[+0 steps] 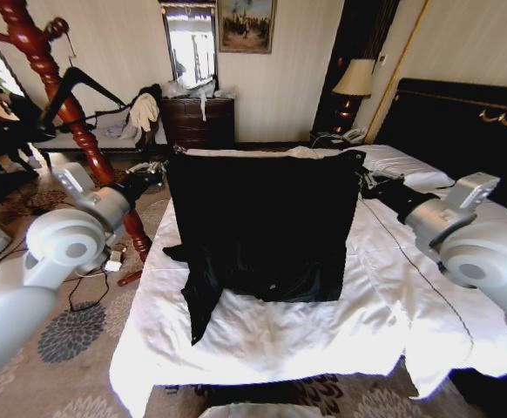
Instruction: Pick up the clothes from the bed and hang them on the clothes hanger.
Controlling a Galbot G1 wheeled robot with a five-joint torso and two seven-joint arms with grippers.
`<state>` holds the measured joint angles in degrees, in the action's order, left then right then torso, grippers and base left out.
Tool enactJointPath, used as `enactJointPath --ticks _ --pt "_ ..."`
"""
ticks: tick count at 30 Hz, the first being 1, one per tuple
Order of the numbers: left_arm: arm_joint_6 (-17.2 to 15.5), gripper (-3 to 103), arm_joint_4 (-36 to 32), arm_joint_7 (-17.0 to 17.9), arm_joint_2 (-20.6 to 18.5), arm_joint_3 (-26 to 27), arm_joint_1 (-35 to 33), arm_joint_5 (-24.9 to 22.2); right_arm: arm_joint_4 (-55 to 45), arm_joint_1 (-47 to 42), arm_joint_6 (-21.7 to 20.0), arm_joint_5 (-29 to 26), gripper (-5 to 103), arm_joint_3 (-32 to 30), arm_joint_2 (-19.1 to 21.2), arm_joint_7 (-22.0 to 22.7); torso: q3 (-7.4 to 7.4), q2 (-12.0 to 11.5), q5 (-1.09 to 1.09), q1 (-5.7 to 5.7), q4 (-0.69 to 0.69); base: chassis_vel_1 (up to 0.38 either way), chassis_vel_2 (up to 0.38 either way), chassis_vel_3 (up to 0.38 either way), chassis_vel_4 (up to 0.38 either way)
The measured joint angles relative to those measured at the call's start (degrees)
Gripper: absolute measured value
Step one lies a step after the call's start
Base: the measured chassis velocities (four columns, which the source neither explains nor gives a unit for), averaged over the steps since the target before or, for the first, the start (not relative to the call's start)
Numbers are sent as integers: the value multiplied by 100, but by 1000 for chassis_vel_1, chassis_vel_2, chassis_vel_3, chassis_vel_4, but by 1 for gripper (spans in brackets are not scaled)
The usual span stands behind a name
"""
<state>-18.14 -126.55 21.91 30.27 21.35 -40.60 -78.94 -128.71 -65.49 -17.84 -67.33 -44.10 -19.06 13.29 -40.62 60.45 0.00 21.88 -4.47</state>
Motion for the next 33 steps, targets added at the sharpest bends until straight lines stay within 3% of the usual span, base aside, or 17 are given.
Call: enactJointPath --ticks 1,5,7,10,13,19,21,25,29,33 --pt "0 27 -40 -1 -15 52 -73 3 -2 -5 8 36 0 0 12 -10 0 0 0 0 1 0 0 0 0" --pt "21 49 -183 4 -58 230 -324 61 -44 -33 37 156 0 -12 52 -39 0 0 0 0 0 0 0 0 0" --pt "28 49 -200 6 -58 250 -358 78 -56 -43 38 160 0 -21 55 -39 0 0 0 0 0 0 0 0 0" --pt "75 65 -352 32 -46 365 -600 209 -105 -151 37 201 0 -76 73 -39 0 0 -1 0 0 0 0 0 0" --pt "91 71 -442 43 -41 452 -749 253 -114 -206 35 219 0 -97 73 -39 0 0 0 0 -1 0 0 0 0" --pt "101 97 -763 70 -45 1319 -1603 351 -143 -418 33 301 0 -177 51 -29 1 0 -2 0 0 0 0 0 0" --pt "84 100 -904 72 -115 1843 -1914 293 -151 -453 32 335 0 -179 44 -29 0 0 -1 -1 2 0 0 0 0" --pt "-2 100 -1026 138 -323 2287 -1994 108 -164 -469 33 336 0 -194 47 -26 1 0 -1 -1 1 0 0 0 0" --pt "-118 100 -1020 321 -603 2377 -1621 -197 -203 -559 35 334 0 -261 54 -20 1 0 0 -1 0 0 0 0 0" --pt "-29 100 -782 350 -812 2224 -976 -529 -247 -660 54 373 0 -322 24 -12 1 0 0 0 -2 0 0 0 0"
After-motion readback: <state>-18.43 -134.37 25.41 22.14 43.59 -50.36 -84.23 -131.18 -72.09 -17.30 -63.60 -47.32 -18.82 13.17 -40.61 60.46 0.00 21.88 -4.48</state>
